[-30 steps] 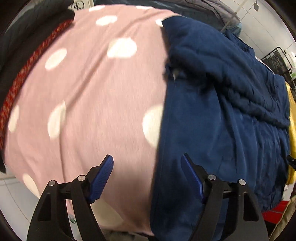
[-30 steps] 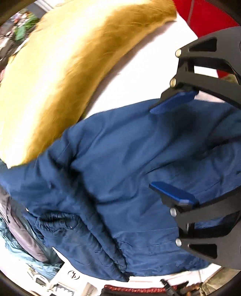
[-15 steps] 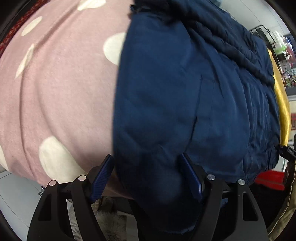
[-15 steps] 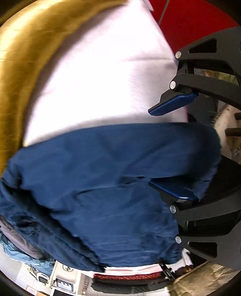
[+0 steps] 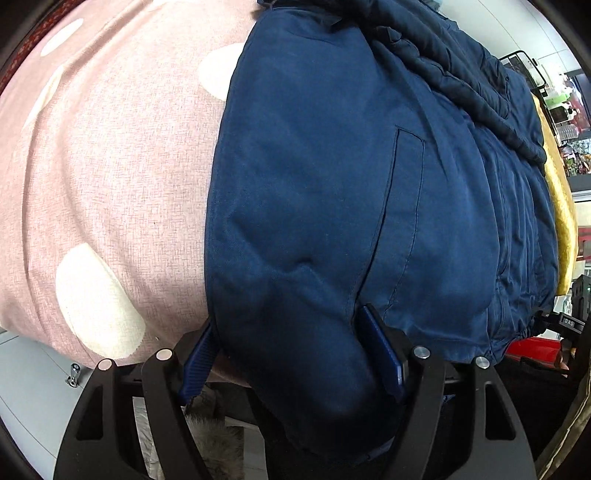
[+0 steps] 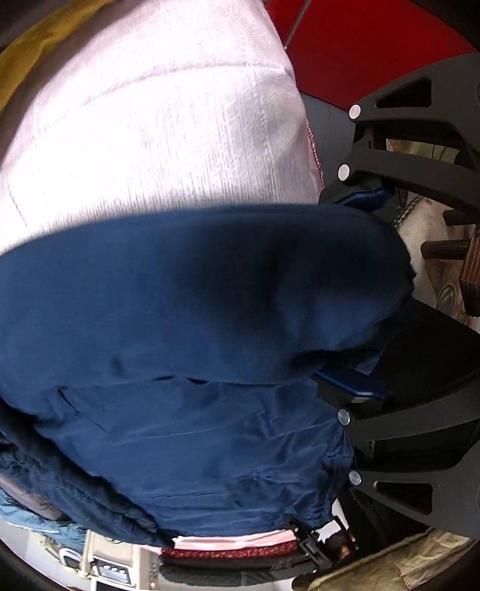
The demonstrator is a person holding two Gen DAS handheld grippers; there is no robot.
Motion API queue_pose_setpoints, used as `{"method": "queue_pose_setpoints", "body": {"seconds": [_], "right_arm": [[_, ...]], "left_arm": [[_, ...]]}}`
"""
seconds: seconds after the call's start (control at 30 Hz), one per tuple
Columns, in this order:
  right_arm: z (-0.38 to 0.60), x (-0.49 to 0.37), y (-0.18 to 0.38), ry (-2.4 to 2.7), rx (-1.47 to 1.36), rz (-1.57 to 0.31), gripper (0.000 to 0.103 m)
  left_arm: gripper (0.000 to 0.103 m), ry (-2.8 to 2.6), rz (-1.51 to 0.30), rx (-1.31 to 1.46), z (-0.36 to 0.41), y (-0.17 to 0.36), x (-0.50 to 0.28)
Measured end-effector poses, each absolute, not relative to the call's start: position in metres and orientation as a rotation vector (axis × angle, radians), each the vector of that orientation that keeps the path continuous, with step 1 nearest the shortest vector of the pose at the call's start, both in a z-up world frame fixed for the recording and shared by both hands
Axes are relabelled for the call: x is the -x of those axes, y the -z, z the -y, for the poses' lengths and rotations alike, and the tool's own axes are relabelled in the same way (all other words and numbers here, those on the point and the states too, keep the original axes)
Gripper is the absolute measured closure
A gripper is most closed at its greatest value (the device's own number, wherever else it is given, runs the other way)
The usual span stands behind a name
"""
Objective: Fold large clothes
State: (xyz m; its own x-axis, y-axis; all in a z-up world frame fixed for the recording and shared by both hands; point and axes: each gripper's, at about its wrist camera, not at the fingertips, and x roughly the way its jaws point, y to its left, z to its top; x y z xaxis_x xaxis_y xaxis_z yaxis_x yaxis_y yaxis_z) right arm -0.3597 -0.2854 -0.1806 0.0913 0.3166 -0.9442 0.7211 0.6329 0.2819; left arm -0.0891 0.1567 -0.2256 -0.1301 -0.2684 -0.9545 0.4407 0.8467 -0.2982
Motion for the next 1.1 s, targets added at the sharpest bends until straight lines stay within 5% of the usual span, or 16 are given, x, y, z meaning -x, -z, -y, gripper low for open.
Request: {"method": "queue_pose_setpoints", "body": {"seconds": [0.23, 0.4, 0.53, 0.63, 0.8, 1.1], "right_arm": [[0.276, 0.346, 0.182, 0.37, -0.837, -1.548, 0.049], [0.276, 0.342, 0.18, 0.368, -0.829, -1.561, 0.058], [0.274, 0.334, 0.18, 0.365, -0.822, -1.578, 0.062], [0.276, 0.327, 0.178, 0.358, -0.835, -1.576, 0.069], [0.275, 0.323, 0.164, 0.337, -0.888, -1.508, 0.076], [0.293, 0.321, 0.139, 0.315, -1.178, -1.181, 0.079]], "left_arm": [[0.034, 0.639, -1.622, -0.118, -0.155, 0.218, 0.091], [0.014, 0.609, -1.678, -0.057, -0.155, 0.232, 0.094], [0.015, 0.668, -1.667, -0.17, -0.137, 0.23, 0.104], [0.026, 0.693, -1.671, -0.223, -0.127, 0.225, 0.102], [0.061, 0.714, -1.704, -0.206, -0.119, 0.21, 0.085], [0.08, 0.842, -1.66, -0.33, -0.073, 0.17, 0.066]]}}
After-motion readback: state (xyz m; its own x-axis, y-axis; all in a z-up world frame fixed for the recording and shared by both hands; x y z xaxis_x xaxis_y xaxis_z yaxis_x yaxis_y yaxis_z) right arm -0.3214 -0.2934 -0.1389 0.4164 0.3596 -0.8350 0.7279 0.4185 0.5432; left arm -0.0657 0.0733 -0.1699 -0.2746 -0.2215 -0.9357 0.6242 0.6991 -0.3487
